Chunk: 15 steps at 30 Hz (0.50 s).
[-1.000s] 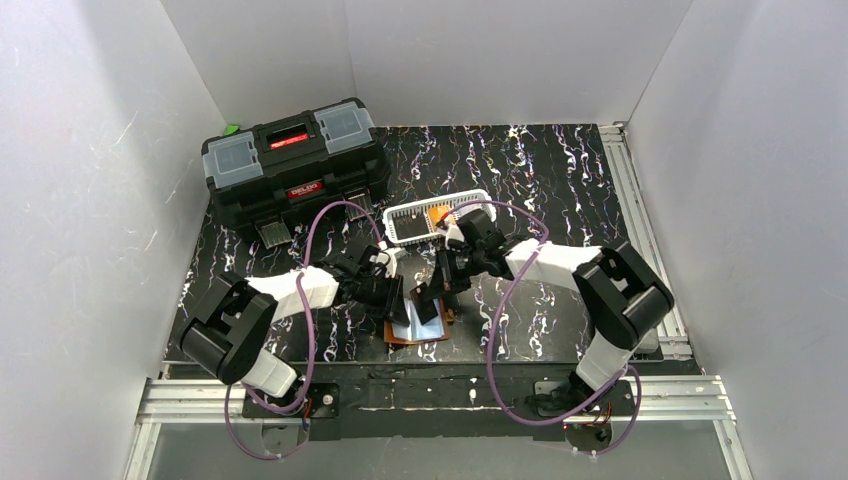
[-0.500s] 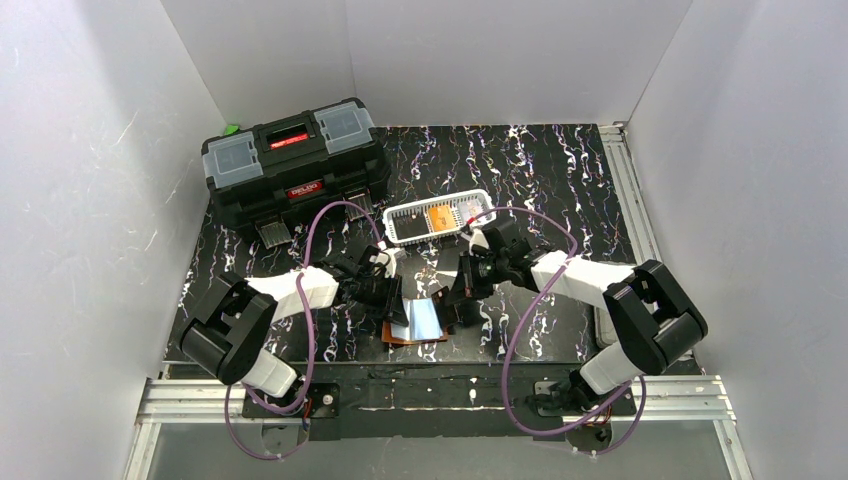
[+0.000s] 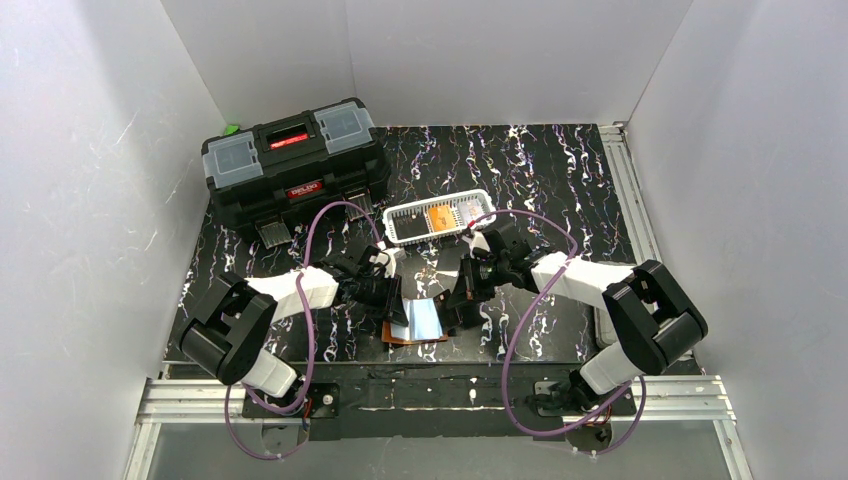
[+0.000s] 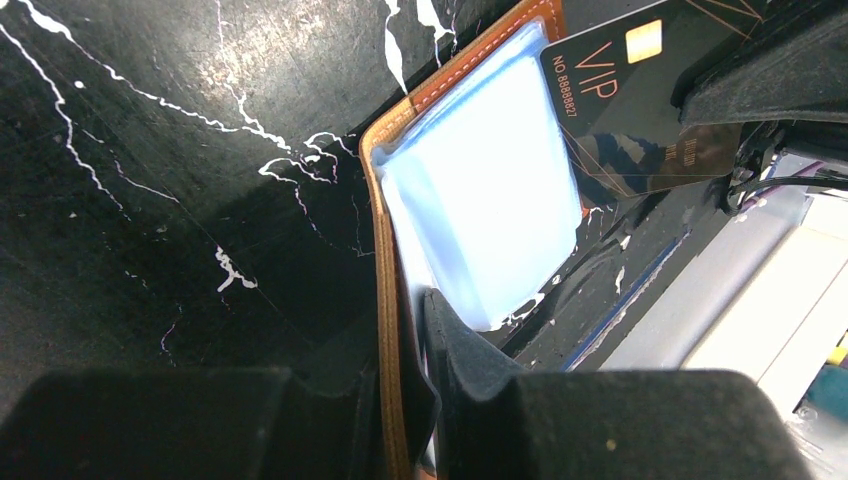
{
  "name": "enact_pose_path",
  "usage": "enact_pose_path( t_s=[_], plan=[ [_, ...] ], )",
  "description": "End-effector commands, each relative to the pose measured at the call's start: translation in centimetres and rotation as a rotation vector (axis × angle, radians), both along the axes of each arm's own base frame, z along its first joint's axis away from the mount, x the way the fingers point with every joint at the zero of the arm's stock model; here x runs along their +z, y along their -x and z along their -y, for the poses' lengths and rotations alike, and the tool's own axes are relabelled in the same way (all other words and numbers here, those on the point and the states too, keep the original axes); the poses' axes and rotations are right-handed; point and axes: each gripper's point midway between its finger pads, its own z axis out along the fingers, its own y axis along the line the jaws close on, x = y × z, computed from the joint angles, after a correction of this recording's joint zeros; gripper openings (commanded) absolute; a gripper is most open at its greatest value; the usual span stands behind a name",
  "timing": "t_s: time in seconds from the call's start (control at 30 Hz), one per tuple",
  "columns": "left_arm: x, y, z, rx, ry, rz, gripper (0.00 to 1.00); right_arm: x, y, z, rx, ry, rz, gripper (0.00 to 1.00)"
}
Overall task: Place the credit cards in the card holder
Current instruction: Turn over the card slot in the card holder.
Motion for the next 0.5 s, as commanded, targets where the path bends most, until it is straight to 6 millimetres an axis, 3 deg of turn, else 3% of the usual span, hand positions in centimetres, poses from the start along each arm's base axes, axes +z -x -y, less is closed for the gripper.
enact_pose_path(
  t_s=[0.0, 0.47],
  plan=[
    [-1.14, 1.27, -1.48, 0.008, -0.068, -0.027, 0.14, -0.36, 0.48, 0.28, 0.002, 0.001, -0.008, 0.01],
    [-1.01, 1.26, -1.34, 0.009, -0.059, -0.028, 0.14, -0.52, 0.79, 0.69, 0.003, 0.013, -0.015, 0.01]
  ],
)
